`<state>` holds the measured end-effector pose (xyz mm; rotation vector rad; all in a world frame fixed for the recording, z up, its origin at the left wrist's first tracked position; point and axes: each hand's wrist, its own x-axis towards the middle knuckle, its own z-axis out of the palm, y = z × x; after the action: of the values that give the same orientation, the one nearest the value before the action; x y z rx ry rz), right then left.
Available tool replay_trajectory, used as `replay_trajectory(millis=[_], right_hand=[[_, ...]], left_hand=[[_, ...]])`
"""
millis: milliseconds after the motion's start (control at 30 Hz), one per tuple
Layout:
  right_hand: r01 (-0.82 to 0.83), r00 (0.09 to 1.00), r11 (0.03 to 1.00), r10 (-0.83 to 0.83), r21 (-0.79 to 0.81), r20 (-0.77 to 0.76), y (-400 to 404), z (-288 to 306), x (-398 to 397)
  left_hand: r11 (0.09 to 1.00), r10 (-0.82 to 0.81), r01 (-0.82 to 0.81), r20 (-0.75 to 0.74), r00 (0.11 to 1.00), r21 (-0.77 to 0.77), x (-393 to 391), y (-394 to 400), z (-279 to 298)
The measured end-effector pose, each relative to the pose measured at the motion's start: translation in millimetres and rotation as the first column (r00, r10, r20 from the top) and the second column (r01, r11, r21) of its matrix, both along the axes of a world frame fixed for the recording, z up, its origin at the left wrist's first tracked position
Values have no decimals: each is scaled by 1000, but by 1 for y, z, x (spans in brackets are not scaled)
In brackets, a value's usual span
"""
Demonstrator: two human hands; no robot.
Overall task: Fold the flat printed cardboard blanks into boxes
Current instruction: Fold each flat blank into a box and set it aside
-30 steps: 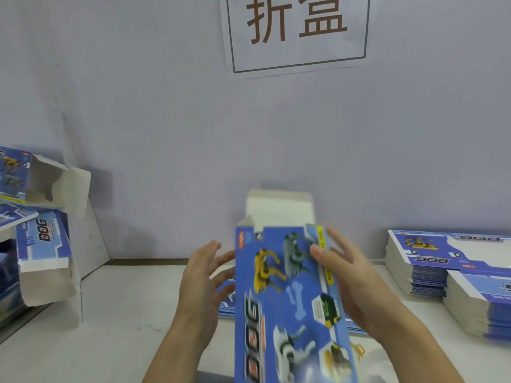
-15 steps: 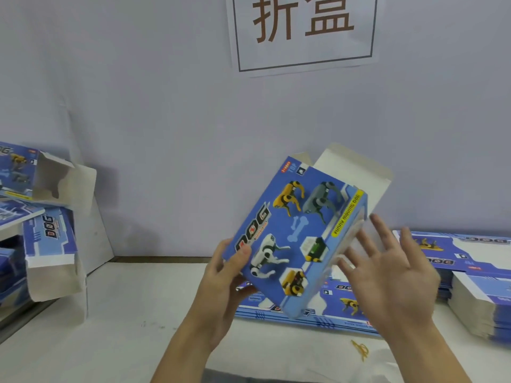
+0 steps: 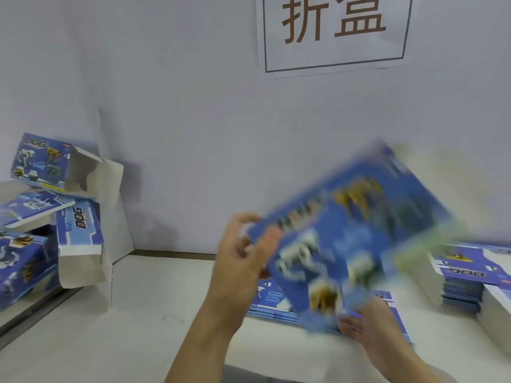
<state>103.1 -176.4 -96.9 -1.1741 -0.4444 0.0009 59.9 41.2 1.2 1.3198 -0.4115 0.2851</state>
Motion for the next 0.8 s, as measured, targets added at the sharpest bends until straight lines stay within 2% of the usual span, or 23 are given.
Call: replay_trajectory(millis=[33, 67, 100, 167, 200, 300, 333, 400, 433, 500, 600, 633, 700, 800], right_hand=[[16, 972, 987, -52, -160, -228, 2, -5, -8], [193, 890, 932, -297, -305, -345, 1, -14, -1], [226, 848, 907, -363, -357, -387, 2, -12, -1], [225, 809, 902, -384, -369, -444, 9, -3, 1], [230, 797, 890, -405, -394, -448, 12, -1, 2], [269, 786, 882, -433, -386, -442, 16, 3, -2], [288, 777, 871, -456, -398, -435, 17, 4, -2], [302, 769, 851, -483, -429, -418, 17, 4, -1], [316, 766, 840, -500, -441, -403, 16, 3, 1], [369, 770, 796, -551, -479, -323, 15, 0, 2], [450, 783, 626, -620, -636, -56, 15, -6, 3], [444, 802, 574, -597, -688, 21, 15, -9, 2], [367, 853, 483, -515, -795, 81, 18, -13, 0], [196, 922, 247, -376, -949, 93, 21, -18, 3]], left_hand=[[961, 112, -101, 29, 993, -256, 4, 6, 5], [916, 163, -122, 77, 984, -383, 4, 15, 11], [897, 188, -126, 108, 976, -423, 2, 21, 19], [947, 143, -111, 89, 986, -301, -5, 33, 20], [971, 131, -122, 30, 991, -204, -6, 37, 14], [973, 220, -209, -103, 970, 102, 6, 30, -7], [929, 282, -249, -86, 956, 276, 12, 26, -16], [756, 334, -262, -8, 943, 600, 23, 19, -37], [671, 330, -233, -1, 944, 704, 28, 15, -51], [516, 314, -112, -66, 947, 849, 36, 6, -83], [228, 329, 69, -144, 933, 971, 46, 0, -121], [163, 336, 95, -146, 930, 982, 48, 1, -127], [129, 378, 28, -75, 923, 991, 52, 4, -132], [129, 416, -124, 60, 907, 984, 53, 6, -132]])
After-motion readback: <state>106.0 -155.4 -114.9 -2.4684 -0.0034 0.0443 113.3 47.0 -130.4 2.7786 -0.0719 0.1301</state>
